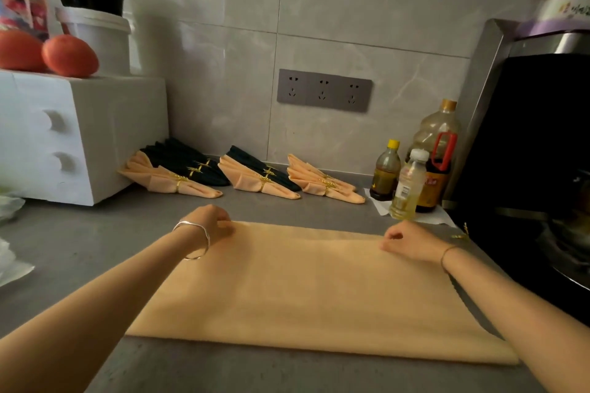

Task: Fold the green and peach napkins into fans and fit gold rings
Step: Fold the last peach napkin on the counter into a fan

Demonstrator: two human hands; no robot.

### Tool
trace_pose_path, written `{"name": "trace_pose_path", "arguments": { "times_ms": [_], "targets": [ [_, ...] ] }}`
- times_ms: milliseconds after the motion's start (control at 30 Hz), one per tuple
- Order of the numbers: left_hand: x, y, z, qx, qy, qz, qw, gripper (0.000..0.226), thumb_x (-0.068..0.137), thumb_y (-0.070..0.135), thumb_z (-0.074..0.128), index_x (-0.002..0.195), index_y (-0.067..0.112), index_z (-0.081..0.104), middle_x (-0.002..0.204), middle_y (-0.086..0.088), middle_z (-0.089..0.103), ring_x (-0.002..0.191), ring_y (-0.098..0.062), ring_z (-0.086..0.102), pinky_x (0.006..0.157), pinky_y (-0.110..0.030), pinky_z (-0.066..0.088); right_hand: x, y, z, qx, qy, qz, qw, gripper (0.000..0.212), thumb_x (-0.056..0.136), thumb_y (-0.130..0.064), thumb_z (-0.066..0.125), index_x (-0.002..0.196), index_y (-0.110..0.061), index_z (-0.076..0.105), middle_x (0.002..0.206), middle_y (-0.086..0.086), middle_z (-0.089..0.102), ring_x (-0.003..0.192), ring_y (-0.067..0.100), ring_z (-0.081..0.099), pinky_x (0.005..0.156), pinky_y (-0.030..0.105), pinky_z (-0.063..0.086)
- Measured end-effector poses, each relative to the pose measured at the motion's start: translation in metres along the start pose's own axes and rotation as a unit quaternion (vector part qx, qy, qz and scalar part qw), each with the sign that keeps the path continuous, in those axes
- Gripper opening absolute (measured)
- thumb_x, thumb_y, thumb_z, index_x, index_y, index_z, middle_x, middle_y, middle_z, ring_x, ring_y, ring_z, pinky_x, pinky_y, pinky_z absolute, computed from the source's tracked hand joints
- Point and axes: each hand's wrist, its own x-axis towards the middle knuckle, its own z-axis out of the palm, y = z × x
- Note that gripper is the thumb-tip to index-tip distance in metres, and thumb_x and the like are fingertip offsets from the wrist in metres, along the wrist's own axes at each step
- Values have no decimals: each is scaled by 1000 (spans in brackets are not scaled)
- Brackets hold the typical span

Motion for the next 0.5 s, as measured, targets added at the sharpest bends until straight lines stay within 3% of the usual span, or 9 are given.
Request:
{"name": "trace_pose_path", "arguments": {
  "times_ms": [133,267,500],
  "targets": [
    [18,1,11,30,6,-8,1000,23,94,30,54,114,22,61,110,-1,62,90,-14,52,75,-23,41,18,4,9,3,19,17,1000,12,89,-28,60,82,-21,66,87,-5,63,85,10,57,77,25,45],
    [26,6,11,56,14,-14,998,24,96,31,51,117,22,58,113,-2,61,91,-15,52,74,-24,41,29,5,12,15,44,22,999,12,91,-26,57,84,-20,65,88,-5,63,84,9,56,71,24,42],
    [33,12,14,89,39,-30,995,26,95,30,52,120,21,57,113,-3,61,89,-15,51,73,-24,41,41,5,21,2,72,35,997,12,90,-25,57,83,-21,66,92,-3,65,87,12,58,77,27,47]
  ]
}}
